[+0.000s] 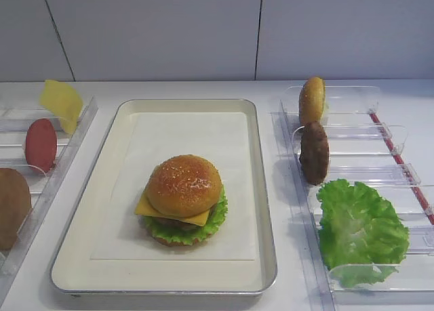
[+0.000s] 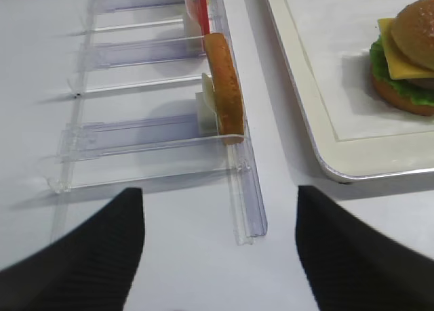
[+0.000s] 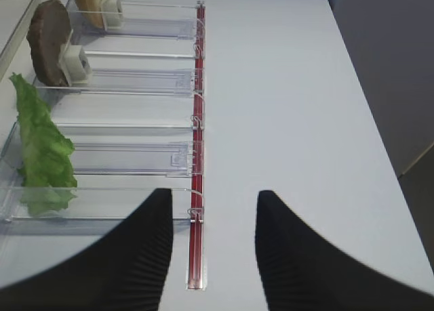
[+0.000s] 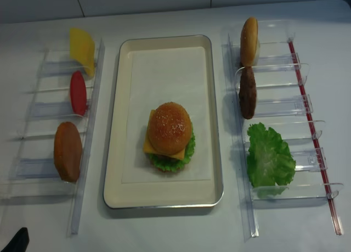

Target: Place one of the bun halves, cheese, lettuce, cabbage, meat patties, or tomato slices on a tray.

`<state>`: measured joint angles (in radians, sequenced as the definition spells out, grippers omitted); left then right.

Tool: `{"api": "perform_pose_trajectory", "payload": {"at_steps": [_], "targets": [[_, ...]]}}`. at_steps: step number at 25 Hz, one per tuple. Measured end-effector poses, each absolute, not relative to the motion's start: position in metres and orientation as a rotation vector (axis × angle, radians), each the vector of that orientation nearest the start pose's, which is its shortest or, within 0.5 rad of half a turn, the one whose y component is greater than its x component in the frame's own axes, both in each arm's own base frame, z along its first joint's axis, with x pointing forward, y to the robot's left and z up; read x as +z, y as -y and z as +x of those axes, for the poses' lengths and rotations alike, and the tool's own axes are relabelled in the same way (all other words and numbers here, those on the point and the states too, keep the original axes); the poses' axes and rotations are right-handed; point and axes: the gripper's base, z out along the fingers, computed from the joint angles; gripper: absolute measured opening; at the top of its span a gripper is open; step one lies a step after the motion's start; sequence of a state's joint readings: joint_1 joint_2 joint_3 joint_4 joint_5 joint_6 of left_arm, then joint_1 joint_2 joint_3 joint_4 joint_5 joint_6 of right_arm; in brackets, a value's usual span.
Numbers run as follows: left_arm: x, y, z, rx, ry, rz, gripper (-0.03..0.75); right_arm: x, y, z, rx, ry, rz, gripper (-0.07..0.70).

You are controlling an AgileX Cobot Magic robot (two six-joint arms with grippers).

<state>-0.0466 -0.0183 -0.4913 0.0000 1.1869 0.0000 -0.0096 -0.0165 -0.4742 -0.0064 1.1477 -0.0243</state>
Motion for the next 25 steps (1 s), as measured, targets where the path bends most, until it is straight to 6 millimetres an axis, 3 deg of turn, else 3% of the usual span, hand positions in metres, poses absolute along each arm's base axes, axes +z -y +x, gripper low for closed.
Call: {"api": "perform_pose_trajectory", "payload": {"at_steps": [25], "targets": [[0.2648,-0.0006,-0.0124,-0.027,-2.160,0.050,0.433,0.2632,0.0005,-0.0084,-0.027,-2.141,-0.017,0.325]]}}
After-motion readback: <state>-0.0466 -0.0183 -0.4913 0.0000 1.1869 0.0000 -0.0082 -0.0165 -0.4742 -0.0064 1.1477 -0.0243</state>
